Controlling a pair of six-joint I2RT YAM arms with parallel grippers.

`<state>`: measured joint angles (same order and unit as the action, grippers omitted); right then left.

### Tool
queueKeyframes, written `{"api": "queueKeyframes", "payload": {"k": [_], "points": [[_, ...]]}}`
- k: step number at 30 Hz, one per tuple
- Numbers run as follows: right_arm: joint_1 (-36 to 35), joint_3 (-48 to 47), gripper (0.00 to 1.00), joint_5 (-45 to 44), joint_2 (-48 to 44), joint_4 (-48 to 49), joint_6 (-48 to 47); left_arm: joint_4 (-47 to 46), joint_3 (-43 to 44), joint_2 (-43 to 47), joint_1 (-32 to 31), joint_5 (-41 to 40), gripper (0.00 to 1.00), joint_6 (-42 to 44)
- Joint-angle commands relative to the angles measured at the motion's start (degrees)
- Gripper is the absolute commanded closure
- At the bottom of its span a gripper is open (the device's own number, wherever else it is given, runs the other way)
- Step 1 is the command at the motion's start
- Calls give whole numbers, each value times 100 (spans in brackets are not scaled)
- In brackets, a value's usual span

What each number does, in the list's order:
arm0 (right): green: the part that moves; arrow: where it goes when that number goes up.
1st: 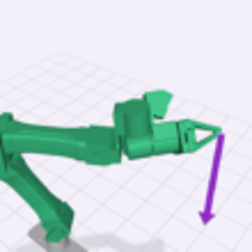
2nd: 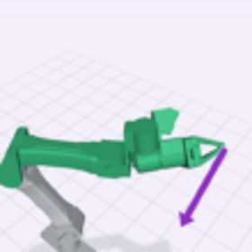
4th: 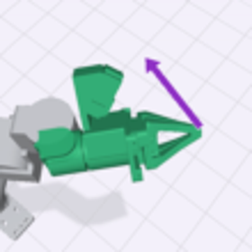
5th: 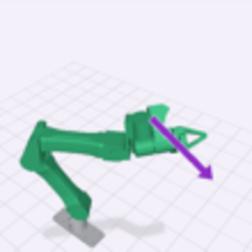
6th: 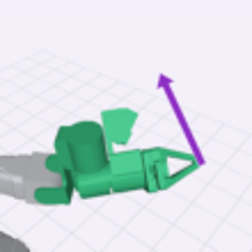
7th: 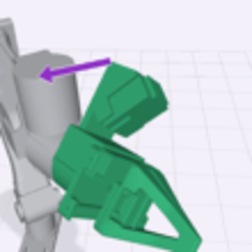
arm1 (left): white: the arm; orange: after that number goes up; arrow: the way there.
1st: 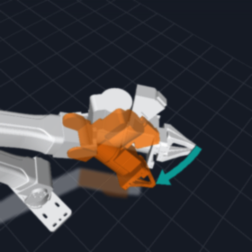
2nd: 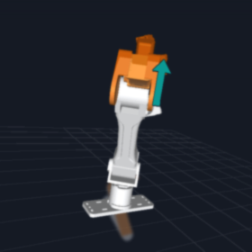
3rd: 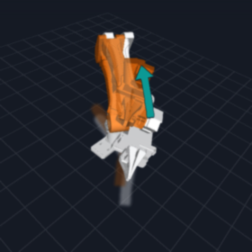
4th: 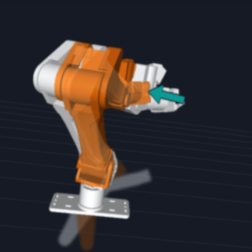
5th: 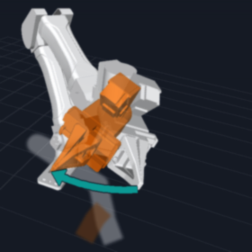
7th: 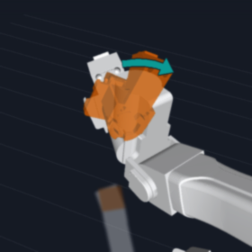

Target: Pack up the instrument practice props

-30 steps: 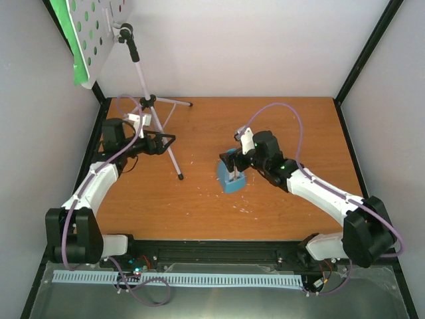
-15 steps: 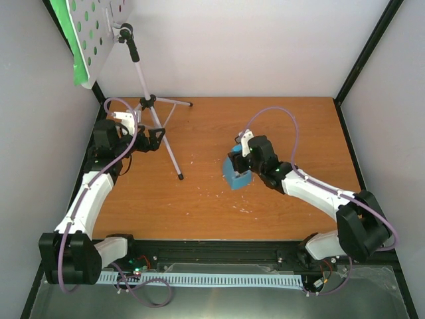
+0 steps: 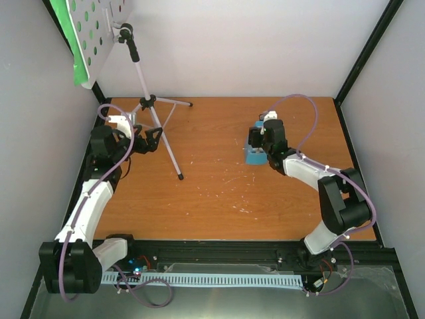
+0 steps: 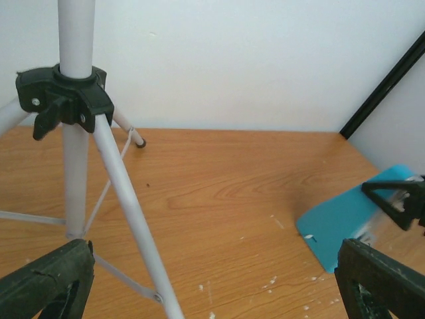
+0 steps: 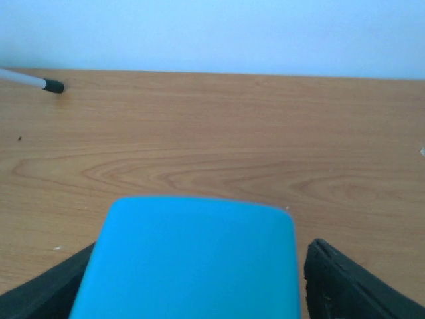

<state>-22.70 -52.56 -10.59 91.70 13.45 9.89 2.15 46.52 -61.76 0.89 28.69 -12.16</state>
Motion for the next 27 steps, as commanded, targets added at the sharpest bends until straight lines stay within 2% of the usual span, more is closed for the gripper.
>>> {"api": "queueKeyframes", "payload": {"k": [1,3,5,8,15,17,20,22,27], "points": [[99,-340,19,426,-59,-291,-103,-1243,-511,38,263,581,1,-1084],[100,-368,5,516,-342,-456,-146,-2079,-857,-176,499,1374,0,-1836],[114,-303,0,569,-705,-571,-171,-2922,-1120,-502,657,1999,1,-2496],[176,-217,0,876,-1233,-822,-89,-3209,-1085,-753,669,2205,0,-2657],[196,-204,0,1481,-2400,-1807,396,-2417,-446,-1657,672,1539,1,-2264],[196,-278,0,1571,-2764,-2196,508,-2456,-378,-1961,676,1530,1,-2323],[196,-183,0,1967,-3336,-2373,648,-2890,-211,-2534,671,1855,1,-2487],[196,1,0,2266,-3607,-2153,927,-3167,-28,-2979,673,2179,6,-2468],[197,13,0,2741,-3599,-1790,1093,-4757,-231,-3494,676,2561,18,-3033]]}}
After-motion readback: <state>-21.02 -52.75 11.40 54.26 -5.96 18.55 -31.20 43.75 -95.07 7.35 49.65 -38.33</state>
